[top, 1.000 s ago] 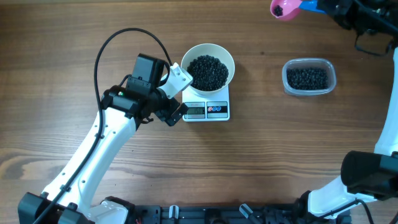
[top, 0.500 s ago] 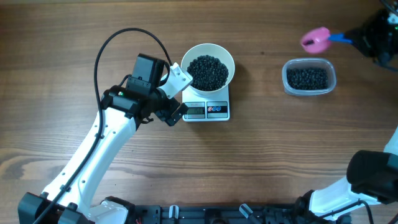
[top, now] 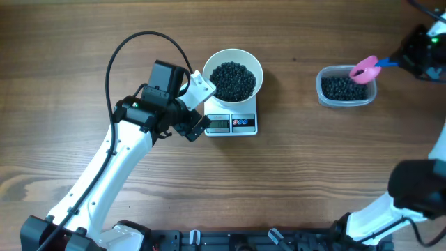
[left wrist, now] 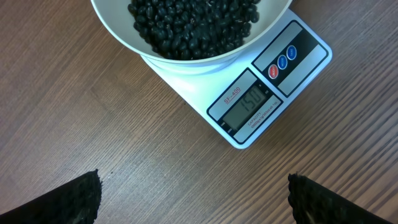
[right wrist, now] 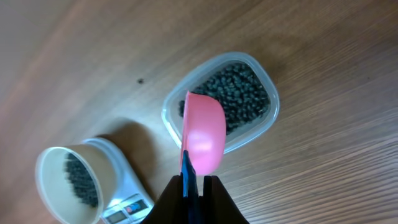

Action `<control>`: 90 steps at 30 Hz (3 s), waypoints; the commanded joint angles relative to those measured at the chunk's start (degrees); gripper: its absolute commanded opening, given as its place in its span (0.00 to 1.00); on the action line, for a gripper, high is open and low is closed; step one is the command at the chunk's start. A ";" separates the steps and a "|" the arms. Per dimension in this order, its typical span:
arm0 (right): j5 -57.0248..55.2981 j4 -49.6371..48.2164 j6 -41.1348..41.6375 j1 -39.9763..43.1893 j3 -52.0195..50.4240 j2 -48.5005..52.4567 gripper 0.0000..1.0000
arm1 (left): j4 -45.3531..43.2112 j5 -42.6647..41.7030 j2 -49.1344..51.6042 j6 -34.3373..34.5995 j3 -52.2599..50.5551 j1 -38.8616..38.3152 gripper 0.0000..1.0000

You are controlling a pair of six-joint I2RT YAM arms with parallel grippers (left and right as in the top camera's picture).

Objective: Scoop item into bowl and weigh 150g on scale

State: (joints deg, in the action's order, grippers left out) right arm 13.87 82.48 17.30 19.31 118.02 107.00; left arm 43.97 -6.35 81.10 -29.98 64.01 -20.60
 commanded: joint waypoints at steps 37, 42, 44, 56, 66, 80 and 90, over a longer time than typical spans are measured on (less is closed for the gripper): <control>-25.22 2.97 6.01 -20.15 0.90 7.87 0.04 | 0.04 -0.90 -0.48 -1.11 -0.20 0.22 1.00; -13.42 0.13 10.01 -13.35 0.83 7.87 0.04 | 0.04 -0.90 -0.48 -1.11 -0.20 0.22 1.00; -10.21 -1.29 11.78 -11.52 0.57 7.89 0.04 | 0.04 -0.90 -0.48 -1.11 -0.20 0.22 1.00; -9.46 -2.82 21.92 -10.05 -7.37 7.89 0.44 | 0.04 -0.90 -0.48 -1.11 -0.20 0.22 1.00; -8.59 9.70 24.96 -9.46 -7.37 6.91 1.00 | 0.04 -0.90 -0.48 -1.11 -0.20 0.22 1.00; -0.83 0.70 20.11 -9.49 -7.34 -11.87 1.00 | 0.04 -0.90 -0.48 -1.11 -0.20 0.22 1.00; 0.00 -11.15 17.88 -9.49 -7.34 -25.14 1.00 | 0.04 -0.90 -0.48 -1.11 -0.20 0.22 1.00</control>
State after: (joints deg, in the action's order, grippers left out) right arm 13.08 72.12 35.86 9.58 110.69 84.49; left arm 43.99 -6.35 81.10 -29.98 64.01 -20.62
